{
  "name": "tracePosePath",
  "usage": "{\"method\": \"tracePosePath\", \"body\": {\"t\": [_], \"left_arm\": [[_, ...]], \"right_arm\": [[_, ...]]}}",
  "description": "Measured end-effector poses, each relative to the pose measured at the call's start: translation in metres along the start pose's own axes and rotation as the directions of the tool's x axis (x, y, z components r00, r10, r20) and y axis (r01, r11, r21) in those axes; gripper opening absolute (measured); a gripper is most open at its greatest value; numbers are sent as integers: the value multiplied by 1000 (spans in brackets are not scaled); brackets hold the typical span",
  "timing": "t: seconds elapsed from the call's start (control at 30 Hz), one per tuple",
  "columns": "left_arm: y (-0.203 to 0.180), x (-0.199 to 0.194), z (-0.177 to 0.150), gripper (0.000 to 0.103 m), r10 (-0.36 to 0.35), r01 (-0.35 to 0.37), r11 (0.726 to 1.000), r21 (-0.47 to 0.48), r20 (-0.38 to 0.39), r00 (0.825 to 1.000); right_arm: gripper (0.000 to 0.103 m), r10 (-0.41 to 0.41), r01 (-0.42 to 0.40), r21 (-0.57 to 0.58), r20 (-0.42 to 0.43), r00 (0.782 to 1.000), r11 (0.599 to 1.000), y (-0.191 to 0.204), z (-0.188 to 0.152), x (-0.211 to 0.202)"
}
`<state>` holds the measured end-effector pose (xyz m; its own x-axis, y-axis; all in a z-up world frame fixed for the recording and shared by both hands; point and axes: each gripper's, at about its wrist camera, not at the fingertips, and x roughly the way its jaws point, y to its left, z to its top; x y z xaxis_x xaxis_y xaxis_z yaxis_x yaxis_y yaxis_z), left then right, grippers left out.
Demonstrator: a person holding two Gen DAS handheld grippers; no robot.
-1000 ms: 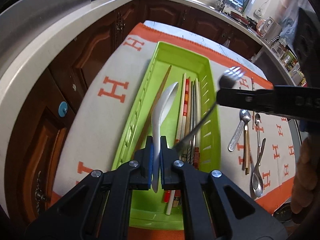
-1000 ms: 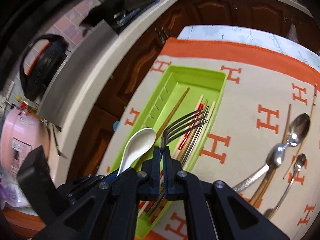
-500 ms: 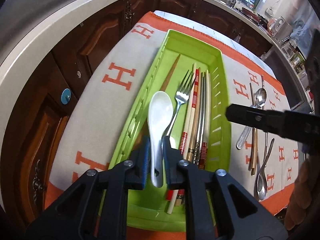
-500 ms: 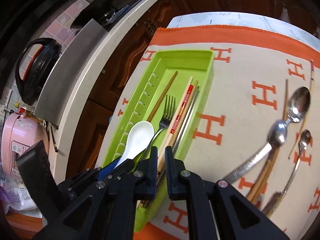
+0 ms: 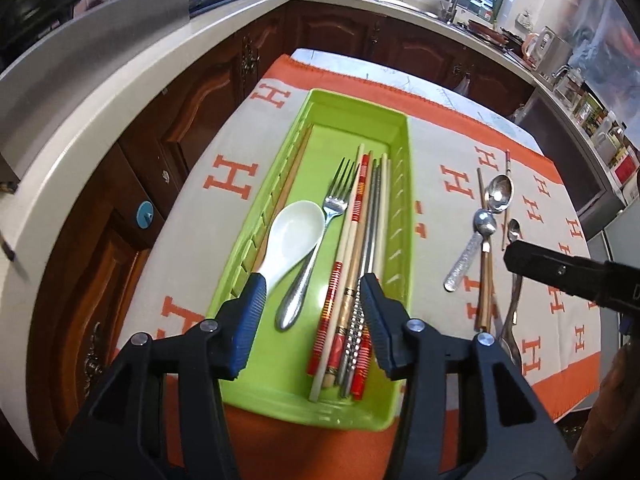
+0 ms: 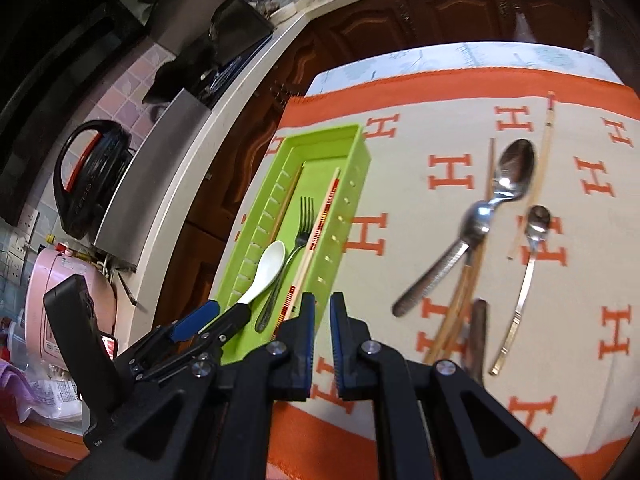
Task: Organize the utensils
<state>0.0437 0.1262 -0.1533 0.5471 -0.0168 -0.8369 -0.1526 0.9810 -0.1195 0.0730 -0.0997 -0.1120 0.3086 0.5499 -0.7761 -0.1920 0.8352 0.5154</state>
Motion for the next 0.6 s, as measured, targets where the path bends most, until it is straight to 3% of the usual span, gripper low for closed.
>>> {"method": "tracePosePath", "body": {"t": [0.33, 0.6], "left_arm": [[-33, -26, -2, 46, -6, 2, 996, 91, 44, 999], [-59, -23, 3, 46, -21, 16, 988, 153, 34, 999]], "right_arm": [[8, -26, 23, 39, 86, 996, 999, -23, -9, -44], [8, -52, 42, 100, 95, 994, 994, -50, -9, -53]]}}
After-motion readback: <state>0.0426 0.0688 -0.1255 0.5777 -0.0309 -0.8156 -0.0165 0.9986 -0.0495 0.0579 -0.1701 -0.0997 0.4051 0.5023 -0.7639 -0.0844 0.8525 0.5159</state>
